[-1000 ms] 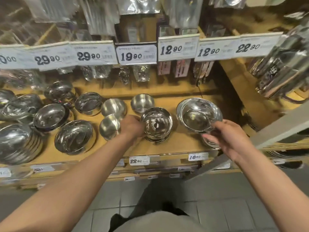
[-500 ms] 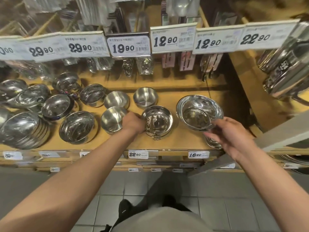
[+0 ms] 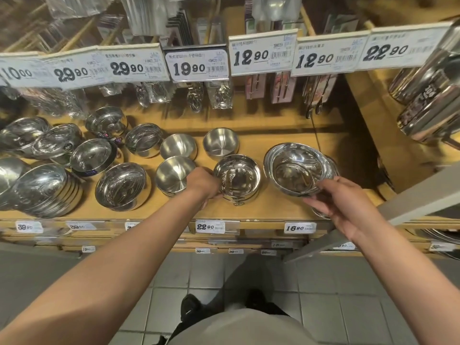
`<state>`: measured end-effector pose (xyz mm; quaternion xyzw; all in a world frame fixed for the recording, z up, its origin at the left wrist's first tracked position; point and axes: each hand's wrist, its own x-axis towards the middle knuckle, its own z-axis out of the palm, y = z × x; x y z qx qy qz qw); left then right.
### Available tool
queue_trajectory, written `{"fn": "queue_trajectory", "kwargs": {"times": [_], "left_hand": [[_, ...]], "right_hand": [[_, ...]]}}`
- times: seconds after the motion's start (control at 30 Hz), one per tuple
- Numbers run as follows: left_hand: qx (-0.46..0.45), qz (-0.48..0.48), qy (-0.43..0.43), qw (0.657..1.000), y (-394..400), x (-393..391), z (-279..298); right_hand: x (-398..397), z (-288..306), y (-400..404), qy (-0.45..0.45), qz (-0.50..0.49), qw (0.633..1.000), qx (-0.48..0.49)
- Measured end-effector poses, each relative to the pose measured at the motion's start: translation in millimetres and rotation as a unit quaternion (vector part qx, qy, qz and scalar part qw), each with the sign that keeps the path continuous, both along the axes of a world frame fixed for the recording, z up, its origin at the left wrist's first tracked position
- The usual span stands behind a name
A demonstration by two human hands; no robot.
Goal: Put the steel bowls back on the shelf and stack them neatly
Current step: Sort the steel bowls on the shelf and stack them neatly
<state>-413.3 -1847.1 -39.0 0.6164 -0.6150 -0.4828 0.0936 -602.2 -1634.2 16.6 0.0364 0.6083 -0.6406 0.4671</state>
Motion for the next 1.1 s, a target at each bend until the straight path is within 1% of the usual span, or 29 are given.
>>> {"fn": "queue_trajectory", "kwargs": {"times": [0.23,0.57,0.7,0.83,1.1], "left_hand": [[0.013,0.022,0.013,1.000,2,-1,1],[0.090,0.041,0.034,0.995,8,-7,5],[0.081,0.023,0.011,0.996,12,-8,2],[0.052,0.021,0.000,0.998,10,-9,2],[0.042,0.030,-0.003,0.999,0,-8,6]], "right_hand": [[5,4,3,-0.010,0.000,1.000,-0.001],[9,6,3,-0.016,0.005,1.000,0.004],[8,3,4,-0.018,0.006,1.000,0.007],[6,0,5,-0.016,0.005,1.000,0.013],[4,-5,4,-0.013,0.002,0.999,0.033]]}}
